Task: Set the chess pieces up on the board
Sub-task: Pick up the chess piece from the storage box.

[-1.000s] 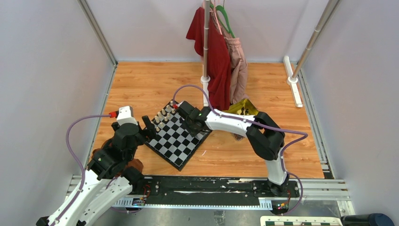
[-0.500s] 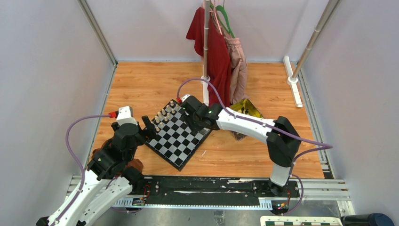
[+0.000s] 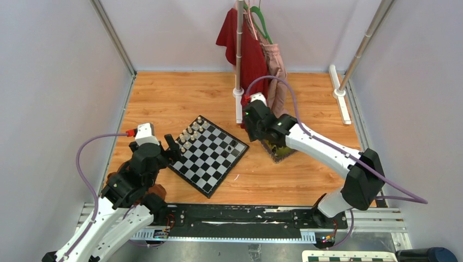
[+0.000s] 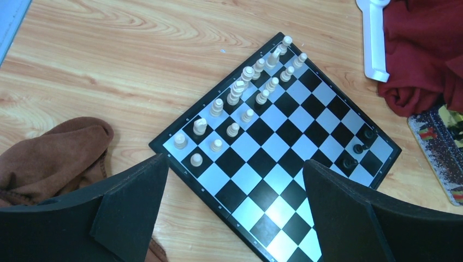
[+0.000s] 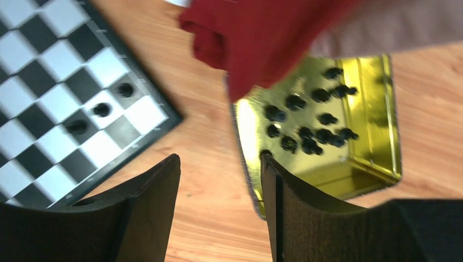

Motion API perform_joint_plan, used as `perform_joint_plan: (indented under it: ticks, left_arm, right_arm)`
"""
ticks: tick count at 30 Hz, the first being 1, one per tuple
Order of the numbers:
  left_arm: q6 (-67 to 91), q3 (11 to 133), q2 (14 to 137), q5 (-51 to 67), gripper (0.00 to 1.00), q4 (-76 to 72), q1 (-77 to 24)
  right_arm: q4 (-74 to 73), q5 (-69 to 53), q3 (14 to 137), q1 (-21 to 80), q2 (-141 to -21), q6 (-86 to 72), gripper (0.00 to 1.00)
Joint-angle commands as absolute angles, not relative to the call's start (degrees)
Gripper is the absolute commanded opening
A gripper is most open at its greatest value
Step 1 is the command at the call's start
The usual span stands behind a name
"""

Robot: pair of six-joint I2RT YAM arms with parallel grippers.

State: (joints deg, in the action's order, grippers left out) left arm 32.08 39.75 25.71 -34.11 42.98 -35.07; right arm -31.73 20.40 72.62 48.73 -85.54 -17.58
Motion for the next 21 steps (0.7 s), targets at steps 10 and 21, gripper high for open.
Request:
perform_joint_plan:
  ticks: [10, 21]
  left_arm:
    - [31.73, 39.91, 27.61, -33.70, 1.00, 42.76, -35.52]
    - [31.84, 39.82, 27.61, -34.03, 1.00, 42.78, -35.57]
  right_arm:
    - [-31.13, 22.00, 65.92, 30.17, -86.30, -23.42, 0.62]
    - [-28.52, 18.84, 71.34, 23.65, -94.87, -22.14, 0.58]
